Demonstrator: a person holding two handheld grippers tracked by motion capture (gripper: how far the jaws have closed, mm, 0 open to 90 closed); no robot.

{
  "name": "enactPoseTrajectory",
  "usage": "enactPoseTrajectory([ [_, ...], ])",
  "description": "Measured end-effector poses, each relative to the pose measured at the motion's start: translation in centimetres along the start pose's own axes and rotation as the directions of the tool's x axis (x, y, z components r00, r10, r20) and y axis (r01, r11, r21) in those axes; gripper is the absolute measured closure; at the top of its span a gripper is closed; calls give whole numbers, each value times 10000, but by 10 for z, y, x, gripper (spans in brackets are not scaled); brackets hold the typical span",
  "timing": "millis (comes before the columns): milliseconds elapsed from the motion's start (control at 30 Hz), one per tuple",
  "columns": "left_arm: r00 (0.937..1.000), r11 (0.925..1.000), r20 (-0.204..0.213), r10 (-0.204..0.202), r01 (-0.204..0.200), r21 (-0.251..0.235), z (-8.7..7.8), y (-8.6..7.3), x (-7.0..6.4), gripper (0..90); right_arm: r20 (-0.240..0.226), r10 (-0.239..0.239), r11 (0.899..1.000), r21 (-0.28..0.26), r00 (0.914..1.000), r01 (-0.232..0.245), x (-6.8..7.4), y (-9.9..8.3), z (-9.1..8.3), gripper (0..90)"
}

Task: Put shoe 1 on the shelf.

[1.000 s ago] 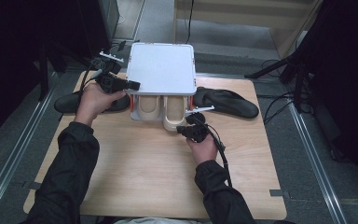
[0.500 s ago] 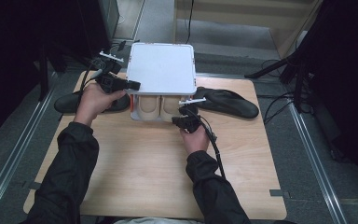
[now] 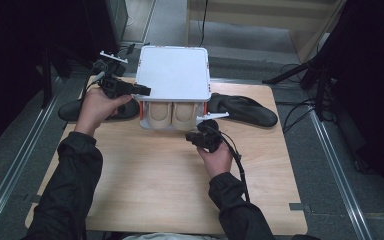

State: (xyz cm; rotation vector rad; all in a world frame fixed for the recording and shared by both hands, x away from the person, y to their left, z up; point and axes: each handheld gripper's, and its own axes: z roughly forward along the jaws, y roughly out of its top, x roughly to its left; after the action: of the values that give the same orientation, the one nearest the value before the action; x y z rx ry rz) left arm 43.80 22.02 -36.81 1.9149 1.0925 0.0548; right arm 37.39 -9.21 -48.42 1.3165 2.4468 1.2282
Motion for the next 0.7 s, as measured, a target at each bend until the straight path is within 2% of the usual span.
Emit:
enactPoseTrajectory([
  [33,10000,9999,-70,-32,31,-151,-7,-2,-1,572,-46,-226,9997,-83,9997,226,4,-8,-10,865],
  [167,9994,9997,-335,8,-17,-255,-19,-10,2,438,-599,-257,9988,-436,9979,231,6,-20,-24,774],
  [233,9988,9989,-475,-81,59,-458,-25,-13,4,410,-810,-226,9979,-632,9965,175,4,-21,-31,723],
  [300,9978,9980,-600,-266,231,-596,-29,-17,6,401,-1000,-231,9977,-665,9947,165,2,-22,-38,701],
  [367,9977,9981,-614,-295,261,-555,-30,-19,6,406,-829,-535,9968,-630,9951,484,2,-23,-43,666],
  [400,9972,9984,-674,-309,276,-491,-31,-21,7,406,-829,-535,9968,-630,9951,484,2,-23,-43,666],
  [467,9960,9989,-840,-305,274,-376,-33,-25,9,406,-1121,-635,9951,-820,9917,544,0,-27,-48,606],
  [533,9948,9983,-954,-366,320,-492,-37,-30,11,405,-1294,-815,9946,-737,9882,724,-2,-31,-52,579],
  [567,9944,9980,-979,-389,338,-534,-39,-31,11,402,-1270,-962,9935,-725,9872,875,-2,-33,-53,575],
  [667,9935,9976,-1073,-378,313,-618,-41,-34,11,395,-1182,-996,9935,-662,9880,923,0,-35,-56,576],
  [700,9931,9973,-1110,-387,315,-656,-42,-35,12,395,-1132,-1054,9920,-820,9880,964,0,-36,-58,576],
])
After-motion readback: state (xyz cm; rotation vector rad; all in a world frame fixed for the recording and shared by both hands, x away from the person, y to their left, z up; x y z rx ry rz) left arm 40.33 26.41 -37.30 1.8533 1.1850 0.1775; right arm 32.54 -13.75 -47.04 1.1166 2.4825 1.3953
